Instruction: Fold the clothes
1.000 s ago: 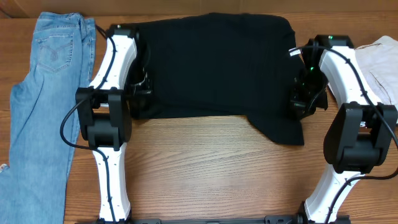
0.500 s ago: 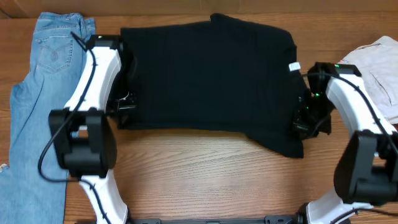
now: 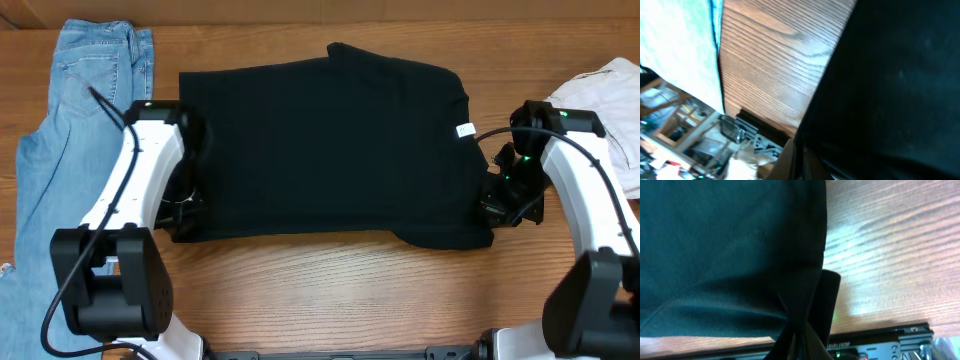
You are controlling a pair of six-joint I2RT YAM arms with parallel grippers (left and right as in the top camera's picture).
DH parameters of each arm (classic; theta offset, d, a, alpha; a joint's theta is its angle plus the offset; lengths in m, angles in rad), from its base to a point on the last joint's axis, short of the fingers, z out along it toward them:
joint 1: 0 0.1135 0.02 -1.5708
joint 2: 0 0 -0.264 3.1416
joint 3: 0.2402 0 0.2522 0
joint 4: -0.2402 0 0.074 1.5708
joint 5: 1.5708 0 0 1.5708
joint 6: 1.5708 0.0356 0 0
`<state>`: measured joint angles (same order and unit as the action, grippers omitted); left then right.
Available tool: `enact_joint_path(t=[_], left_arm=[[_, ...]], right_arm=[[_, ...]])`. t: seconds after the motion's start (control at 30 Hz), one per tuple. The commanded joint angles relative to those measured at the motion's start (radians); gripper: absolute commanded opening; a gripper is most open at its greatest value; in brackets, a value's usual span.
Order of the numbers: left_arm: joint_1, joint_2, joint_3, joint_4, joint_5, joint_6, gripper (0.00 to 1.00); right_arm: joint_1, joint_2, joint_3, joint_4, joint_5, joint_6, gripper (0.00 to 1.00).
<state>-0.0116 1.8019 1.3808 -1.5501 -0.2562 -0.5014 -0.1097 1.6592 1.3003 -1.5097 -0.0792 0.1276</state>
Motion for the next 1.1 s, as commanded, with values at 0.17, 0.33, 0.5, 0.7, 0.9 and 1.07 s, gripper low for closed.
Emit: enact_joint_path(t=[0.17, 0.33, 0.5, 0.7, 0.9, 1.07], left_arm=[[0.071, -0.056, -0.013, 0.103, -0.048, -0.064, 0.04], [0.069, -0.056, -0.011, 0.343, -0.003, -0.06, 0.04], [0.069, -0.056, -0.011, 0.514, 0.045, -0.058, 0.04], [0.054, -0.055, -0.011, 0.617, 0.09, -0.055, 0.04], [0.03, -0.053, -0.013, 0.686, 0.089, -0.056, 0.04], [0.029, -0.014, -0.013, 0.725, 0.088, -0.056, 0.04]], right_arm=[[-0.003, -0.127, 0.005, 0.031, -0.057, -0.023, 0.04], [-0.003, -0.122, 0.016, 0.254, -0.133, -0.04, 0.04], [-0.003, -0.095, 0.016, 0.411, -0.155, -0.047, 0.04], [-0.001, -0.035, 0.016, 0.523, -0.164, -0.047, 0.04], [0.005, 0.044, 0.016, 0.629, -0.17, -0.047, 0.04], [0.005, 0.106, 0.016, 0.684, -0.17, -0.047, 0.04]])
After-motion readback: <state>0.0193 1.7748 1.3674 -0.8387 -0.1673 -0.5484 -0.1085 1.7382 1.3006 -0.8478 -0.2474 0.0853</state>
